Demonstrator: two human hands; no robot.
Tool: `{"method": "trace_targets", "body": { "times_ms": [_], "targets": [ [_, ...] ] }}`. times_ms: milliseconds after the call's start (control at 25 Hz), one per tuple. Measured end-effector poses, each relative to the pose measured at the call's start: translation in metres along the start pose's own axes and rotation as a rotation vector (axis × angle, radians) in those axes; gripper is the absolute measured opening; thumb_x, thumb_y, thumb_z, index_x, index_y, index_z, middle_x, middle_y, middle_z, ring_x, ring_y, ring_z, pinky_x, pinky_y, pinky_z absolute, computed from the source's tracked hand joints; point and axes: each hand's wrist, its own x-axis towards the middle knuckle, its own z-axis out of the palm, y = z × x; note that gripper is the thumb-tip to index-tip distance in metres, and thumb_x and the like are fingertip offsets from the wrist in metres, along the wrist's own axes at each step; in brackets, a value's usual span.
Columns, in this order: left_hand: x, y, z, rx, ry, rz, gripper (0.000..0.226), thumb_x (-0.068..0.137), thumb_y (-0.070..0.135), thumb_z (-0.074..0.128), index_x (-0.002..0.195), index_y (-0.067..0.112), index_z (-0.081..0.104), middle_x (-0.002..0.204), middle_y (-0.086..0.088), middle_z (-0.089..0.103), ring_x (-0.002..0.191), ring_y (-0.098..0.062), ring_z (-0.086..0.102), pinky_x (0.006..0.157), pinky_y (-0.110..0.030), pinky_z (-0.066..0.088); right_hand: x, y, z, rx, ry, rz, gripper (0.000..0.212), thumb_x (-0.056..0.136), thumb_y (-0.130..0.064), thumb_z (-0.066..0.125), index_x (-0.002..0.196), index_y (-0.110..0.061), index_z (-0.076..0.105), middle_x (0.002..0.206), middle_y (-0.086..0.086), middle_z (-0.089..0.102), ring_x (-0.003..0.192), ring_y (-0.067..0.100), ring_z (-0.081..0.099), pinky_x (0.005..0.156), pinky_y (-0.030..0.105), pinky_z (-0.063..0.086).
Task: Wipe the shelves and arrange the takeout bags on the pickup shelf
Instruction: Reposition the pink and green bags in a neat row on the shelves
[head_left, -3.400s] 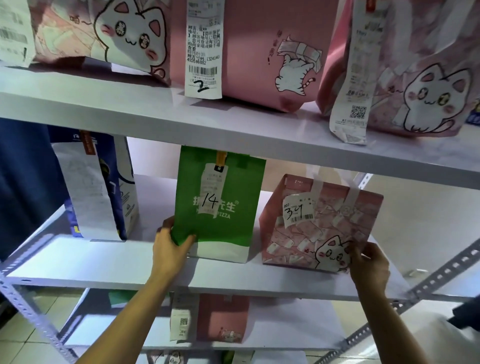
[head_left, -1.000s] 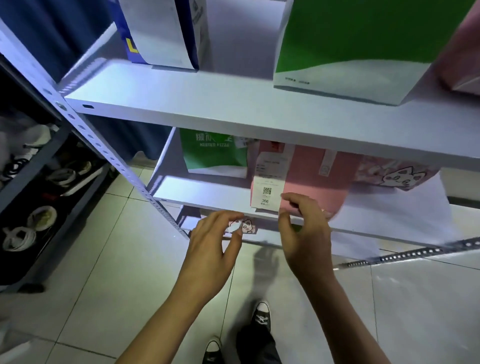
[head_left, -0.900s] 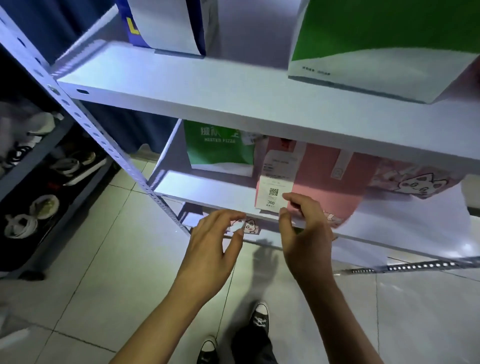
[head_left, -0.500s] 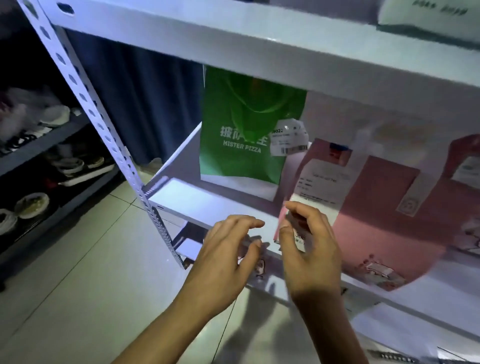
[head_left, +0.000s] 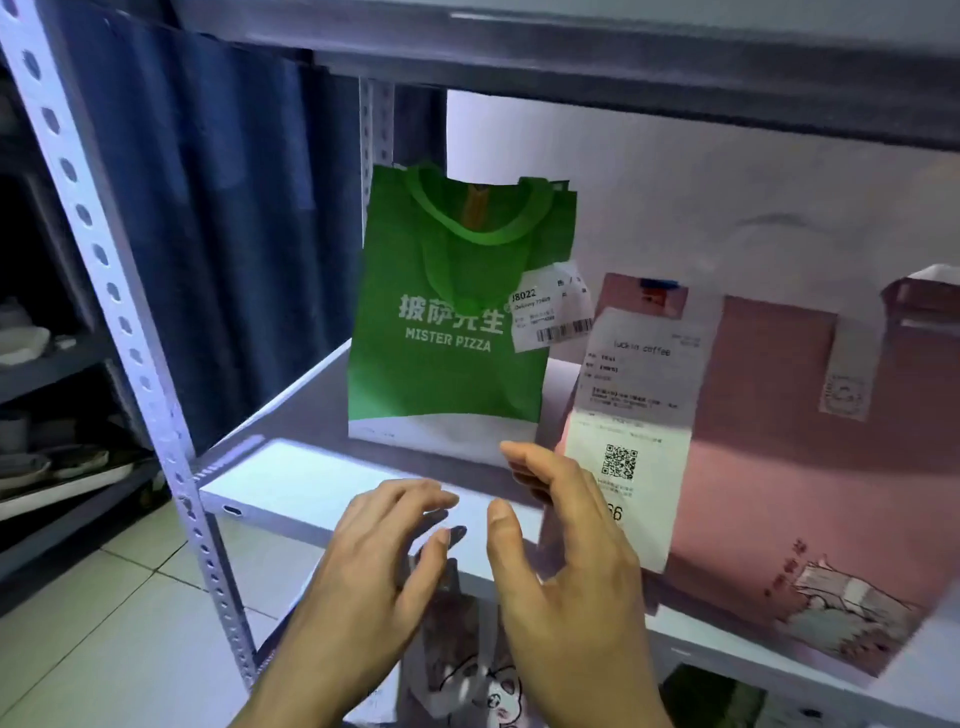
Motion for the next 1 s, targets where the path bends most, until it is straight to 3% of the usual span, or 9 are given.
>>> {"method": "trace_targets", "body": {
  "times_ms": [120, 280, 480, 720, 1000],
  "targets": [
    [-0.013, -0.016, 0.015, 0.01, 0.015, 0.048, 0.023, 0.096, 0.043, 0.045, 0.107, 0.037, 0.064, 0.111, 0.025, 0.059, 0.111, -0.004, 0.055, 0.098, -0.034, 0.043, -0.016, 0.011, 0.006, -0.041, -0.012, -0.011, 0.034, 0.095, -0.026, 0.061, 0.126, -0.04, 0.057, 0.12, -0.022, 0.06, 0.121, 0.005, 0.057, 0.093, 0.011, 0.042],
    [-0.019, -0.023, 0.022, 0.028, 0.011, 0.1, 0.022, 0.094, 0.04, 0.045, 0.101, 0.034, 0.064, 0.105, 0.02, 0.06, 0.105, -0.006, 0.058, 0.116, -0.045, 0.031, -0.037, 0.018, 0.005, -0.034, -0.035, 0.045, 0.033, 0.098, -0.025, 0.061, 0.127, -0.04, 0.056, 0.122, -0.022, 0.059, 0.122, 0.005, 0.054, 0.093, 0.013, 0.044],
    [-0.019, -0.019, 0.021, 0.109, 0.002, 0.134, 0.019, 0.091, 0.036, 0.046, 0.097, 0.03, 0.063, 0.097, 0.017, 0.056, 0.094, -0.01, 0.054, 0.108, -0.051, 0.039, -0.051, 0.022, -0.002, -0.042, -0.009, 0.095, 0.03, 0.098, -0.025, 0.059, 0.125, -0.04, 0.057, 0.121, -0.023, 0.06, 0.122, 0.002, 0.055, 0.092, 0.006, 0.041],
    [-0.019, -0.018, 0.021, 0.137, -0.03, 0.096, 0.008, 0.094, 0.024, 0.057, 0.097, 0.027, 0.064, 0.094, 0.011, 0.056, 0.093, -0.017, 0.054, 0.117, -0.047, 0.03, -0.064, 0.028, -0.016, -0.054, 0.067, 0.105, 0.03, 0.098, -0.02, 0.062, 0.121, -0.04, 0.061, 0.119, -0.022, 0.065, 0.117, 0.002, 0.061, 0.094, 0.01, 0.046],
    [-0.02, -0.016, 0.018, 0.127, 0.022, 0.097, 0.008, 0.092, 0.018, 0.062, 0.09, 0.025, 0.066, 0.086, 0.011, 0.055, 0.082, -0.02, 0.052, 0.1, -0.054, 0.045, -0.061, 0.034, -0.054, -0.09, 0.209, 0.123, 0.026, 0.096, -0.013, 0.064, 0.116, -0.03, 0.067, 0.112, -0.019, 0.069, 0.11, 0.0, 0.064, 0.09, 0.008, 0.047]
  ]
}}
